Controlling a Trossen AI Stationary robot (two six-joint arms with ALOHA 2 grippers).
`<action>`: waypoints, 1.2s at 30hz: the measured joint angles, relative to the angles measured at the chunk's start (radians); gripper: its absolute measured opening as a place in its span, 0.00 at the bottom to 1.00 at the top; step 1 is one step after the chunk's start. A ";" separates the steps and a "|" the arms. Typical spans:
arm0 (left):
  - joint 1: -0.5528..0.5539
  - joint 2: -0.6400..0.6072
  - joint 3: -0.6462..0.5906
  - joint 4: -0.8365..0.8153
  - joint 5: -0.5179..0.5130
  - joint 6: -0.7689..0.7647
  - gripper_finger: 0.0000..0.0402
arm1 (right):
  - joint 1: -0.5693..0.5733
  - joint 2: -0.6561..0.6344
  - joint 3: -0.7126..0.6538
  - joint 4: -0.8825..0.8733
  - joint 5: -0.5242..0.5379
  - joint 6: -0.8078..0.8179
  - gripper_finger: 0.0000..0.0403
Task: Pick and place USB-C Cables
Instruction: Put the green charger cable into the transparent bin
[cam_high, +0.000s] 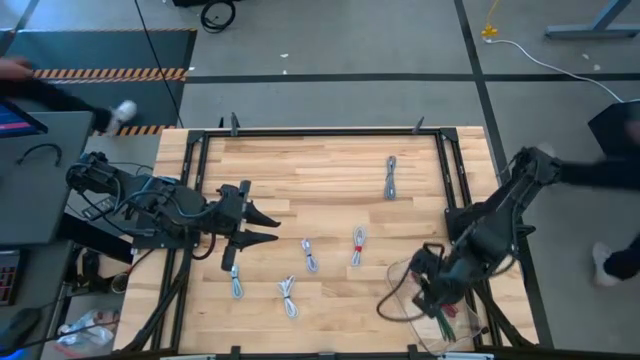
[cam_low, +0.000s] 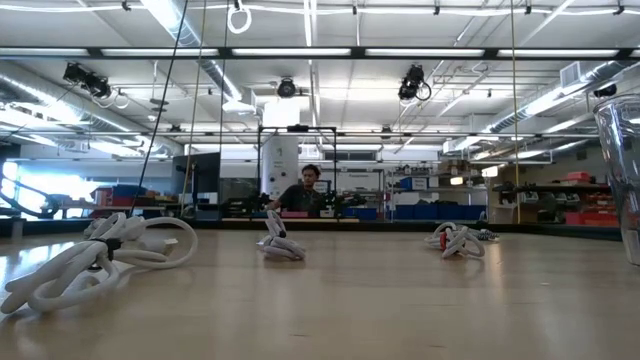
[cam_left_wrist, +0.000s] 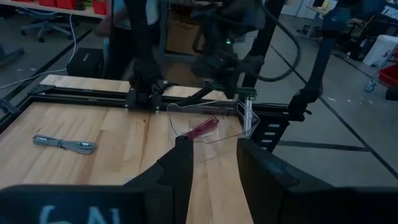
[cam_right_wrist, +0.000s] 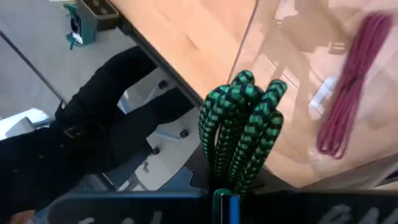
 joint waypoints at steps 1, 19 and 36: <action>0.000 0.000 0.000 -0.003 0.000 0.000 0.32 | 0.011 0.014 0.000 0.008 0.001 0.013 0.05; 0.000 0.000 0.000 -0.007 0.000 -0.027 0.32 | 0.066 0.148 -0.001 -0.195 -0.059 0.054 0.05; 0.000 0.000 0.000 -0.007 0.000 -0.034 0.32 | 0.066 0.111 -0.242 0.013 -0.052 0.014 0.05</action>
